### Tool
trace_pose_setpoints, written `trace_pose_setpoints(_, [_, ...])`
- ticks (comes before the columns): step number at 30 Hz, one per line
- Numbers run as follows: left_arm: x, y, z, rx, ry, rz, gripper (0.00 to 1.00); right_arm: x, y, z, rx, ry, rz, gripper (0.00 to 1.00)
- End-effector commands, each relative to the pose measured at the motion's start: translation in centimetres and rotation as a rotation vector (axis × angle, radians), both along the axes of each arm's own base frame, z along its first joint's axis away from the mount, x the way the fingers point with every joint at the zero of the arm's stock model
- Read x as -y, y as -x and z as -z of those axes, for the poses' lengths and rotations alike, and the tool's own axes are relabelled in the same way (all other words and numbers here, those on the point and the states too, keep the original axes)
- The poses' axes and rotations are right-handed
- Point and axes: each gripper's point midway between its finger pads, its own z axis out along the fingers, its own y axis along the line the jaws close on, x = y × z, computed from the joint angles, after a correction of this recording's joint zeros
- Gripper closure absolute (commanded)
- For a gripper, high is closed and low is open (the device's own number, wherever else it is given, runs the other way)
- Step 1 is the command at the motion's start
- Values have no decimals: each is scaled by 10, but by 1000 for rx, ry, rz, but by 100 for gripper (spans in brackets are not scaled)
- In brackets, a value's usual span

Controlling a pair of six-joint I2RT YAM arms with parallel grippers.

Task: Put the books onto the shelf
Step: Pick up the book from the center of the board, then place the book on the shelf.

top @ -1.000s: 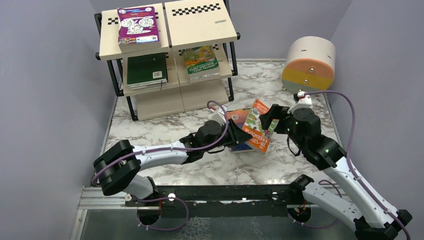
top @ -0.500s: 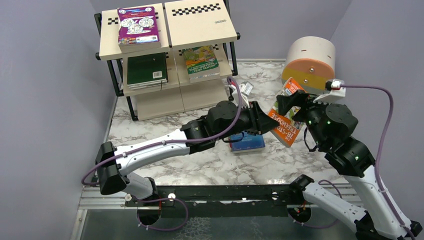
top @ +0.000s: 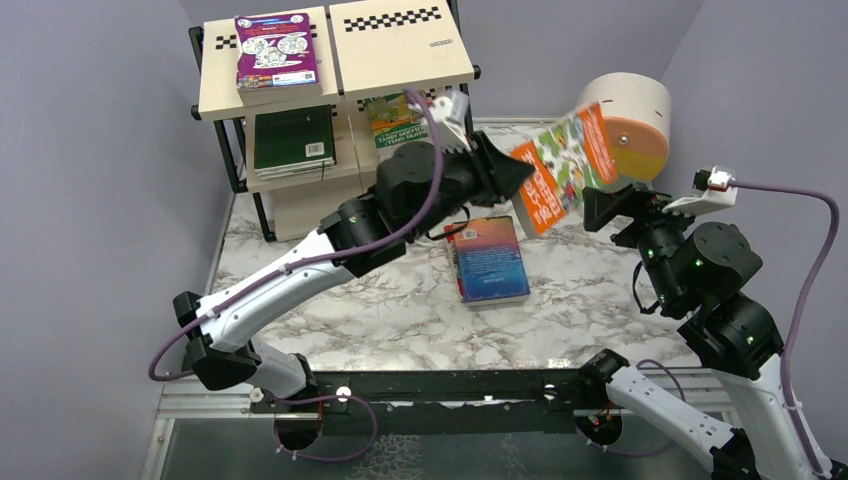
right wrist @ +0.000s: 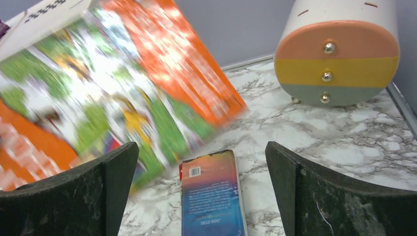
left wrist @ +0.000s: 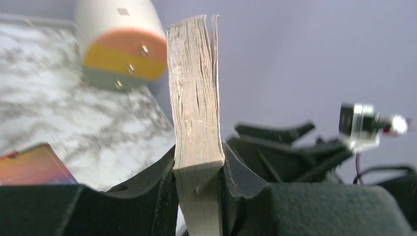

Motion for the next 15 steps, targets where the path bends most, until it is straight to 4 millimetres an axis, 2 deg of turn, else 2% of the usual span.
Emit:
trace_pose_setpoints(1, [-81,-33,-106,134,237,-251,100,12,8,4,-18,47,26,0])
trace_pose_setpoints(5, [-112,-59,-122,138,279,-327,100,11,8,10,-30,57,21,0])
trace_pose_setpoints(8, [-139,-61,-154,187,337,-392,100,8,7,14,-38,57,10,0])
trace_pose_setpoints(11, [-177,-58,-185,238,402,-512,100,3,6,18,-46,56,-12,0])
trace_pose_setpoints(15, [-223,-54,-211,279,450,-665,100,-4,3,22,-54,48,-35,0])
